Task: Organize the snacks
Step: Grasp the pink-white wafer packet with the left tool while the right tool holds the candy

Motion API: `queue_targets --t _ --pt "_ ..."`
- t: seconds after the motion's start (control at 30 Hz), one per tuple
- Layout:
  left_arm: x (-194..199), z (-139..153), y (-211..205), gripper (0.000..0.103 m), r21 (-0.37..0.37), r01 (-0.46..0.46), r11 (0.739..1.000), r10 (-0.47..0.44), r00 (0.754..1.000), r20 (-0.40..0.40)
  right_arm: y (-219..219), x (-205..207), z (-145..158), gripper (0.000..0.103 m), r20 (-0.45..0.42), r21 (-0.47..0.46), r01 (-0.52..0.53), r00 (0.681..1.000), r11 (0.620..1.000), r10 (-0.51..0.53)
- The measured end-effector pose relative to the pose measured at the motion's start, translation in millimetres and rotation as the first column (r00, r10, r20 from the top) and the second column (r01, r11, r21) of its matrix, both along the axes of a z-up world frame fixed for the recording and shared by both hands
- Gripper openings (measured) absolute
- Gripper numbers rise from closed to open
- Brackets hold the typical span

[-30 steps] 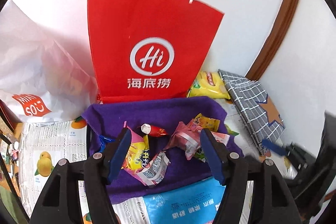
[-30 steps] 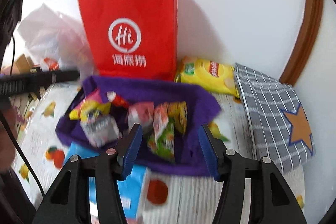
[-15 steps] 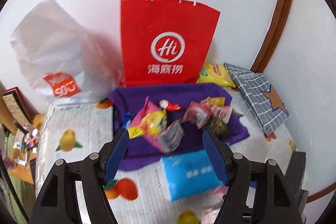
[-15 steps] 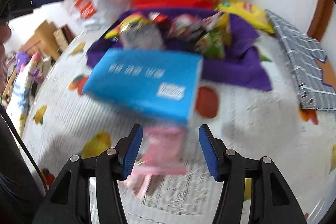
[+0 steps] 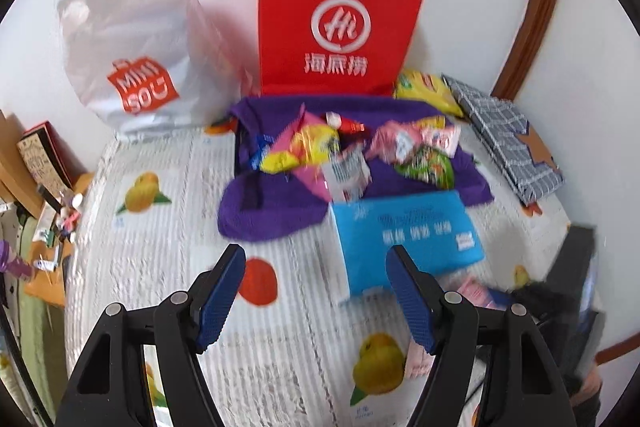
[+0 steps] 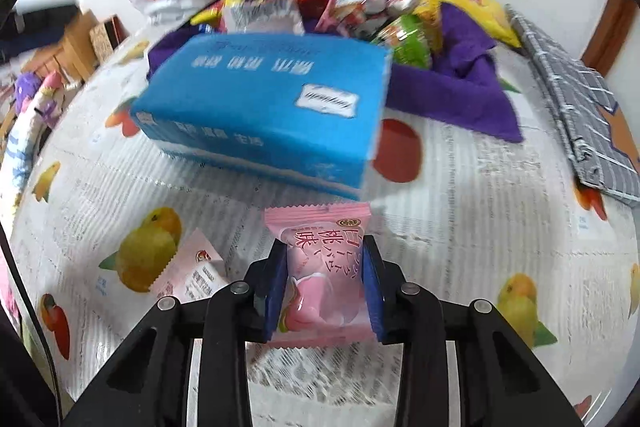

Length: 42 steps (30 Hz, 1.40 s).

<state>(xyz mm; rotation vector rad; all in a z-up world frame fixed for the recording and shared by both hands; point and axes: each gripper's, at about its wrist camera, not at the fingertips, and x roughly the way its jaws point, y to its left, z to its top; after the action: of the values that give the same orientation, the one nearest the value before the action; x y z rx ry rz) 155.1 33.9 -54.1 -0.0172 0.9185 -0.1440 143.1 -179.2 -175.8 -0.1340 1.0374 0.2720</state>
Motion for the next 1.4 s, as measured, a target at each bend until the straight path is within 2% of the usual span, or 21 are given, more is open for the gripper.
queue_targets --t 0.17,0.3,0.43,0.5,0.6,0.73,0.8,1.0,1.13,1.2,1.23,1.3,1.37,1.4 --pt "-11.5 -37.1 -11.9 0.071 -0.005 0.028 1.000 -0.029 0.997 -0.076 -35.8 -14.3 12.4 0.035 0.047 0.028 0.076 0.996 0.997 -0.077" --pt "-21.6 -75.3 -24.7 0.071 -0.078 0.061 0.995 -0.072 0.985 -0.155 -64.1 -24.4 15.2 0.035 0.064 0.034 0.133 0.989 0.990 -0.135" --pt "-33.5 -99.2 -36.6 0.071 -0.163 0.096 0.982 -0.128 0.973 -0.194 -87.8 -34.9 8.1 0.035 0.059 0.041 0.187 0.980 0.981 -0.189" --pt "-38.8 -106.9 -42.8 0.073 -0.210 0.119 0.970 -0.163 0.965 -0.207 -95.6 -39.8 5.1 0.035 0.055 0.047 0.203 0.977 0.978 -0.205" --pt "-47.0 -106.6 -50.6 0.076 -0.201 0.137 0.970 -0.172 0.970 -0.172 -103.5 -46.5 -1.2 0.035 0.042 0.061 0.213 0.975 0.975 -0.216" --pt "-48.7 -107.5 -59.7 0.083 -0.270 0.161 0.949 -0.212 0.962 -0.172 -114.5 -54.5 -6.2 0.035 0.045 0.094 0.222 0.973 0.970 -0.227" --pt "-48.5 -107.9 -68.4 0.086 -0.282 0.180 0.943 -0.235 0.956 -0.177 -119.4 -57.1 -5.6 0.035 0.047 0.117 0.228 0.971 0.967 -0.235" --pt "-46.5 -109.7 -98.5 0.093 -0.180 0.196 0.964 -0.227 0.959 -0.170 -132.8 -61.7 -3.7 0.035 0.060 0.123 0.247 0.965 0.961 -0.256" --pt "-51.5 -114.3 -122.2 0.095 -0.029 0.189 0.982 -0.191 0.971 -0.145 -140.8 -65.1 -4.7 0.035 0.058 0.135 0.257 0.962 0.957 -0.266" --pt "-57.2 -116.8 -131.7 0.087 0.070 0.187 0.980 -0.179 0.978 -0.111 -142.5 -66.6 -5.1 0.035 0.057 0.139 0.262 0.961 0.955 -0.271" --pt "-59.9 -116.1 -132.7 0.083 0.077 0.194 0.978 -0.186 0.978 -0.097 -142.3 -66.9 -5.1 0.035 0.058 0.137 0.262 0.961 0.955 -0.271" --pt "-63.9 -112.1 -130.1 0.057 0.058 0.209 0.976 -0.204 0.976 -0.074 -140.2 -66.9 -5.3 0.035 0.060 0.129 0.262 0.961 0.956 -0.272" --pt "-63.5 -109.3 -122.8 0.046 0.049 0.200 0.978 -0.197 0.978 -0.071 -135.2 -65.9 -5.8 0.035 0.061 0.124 0.253 0.963 0.959 -0.262" --pt "-62.8 -108.2 -116.6 0.045 0.031 0.200 0.979 -0.197 0.978 -0.069 -132.3 -65.0 -5.9 0.035 0.061 0.124 0.246 0.965 0.961 -0.255"
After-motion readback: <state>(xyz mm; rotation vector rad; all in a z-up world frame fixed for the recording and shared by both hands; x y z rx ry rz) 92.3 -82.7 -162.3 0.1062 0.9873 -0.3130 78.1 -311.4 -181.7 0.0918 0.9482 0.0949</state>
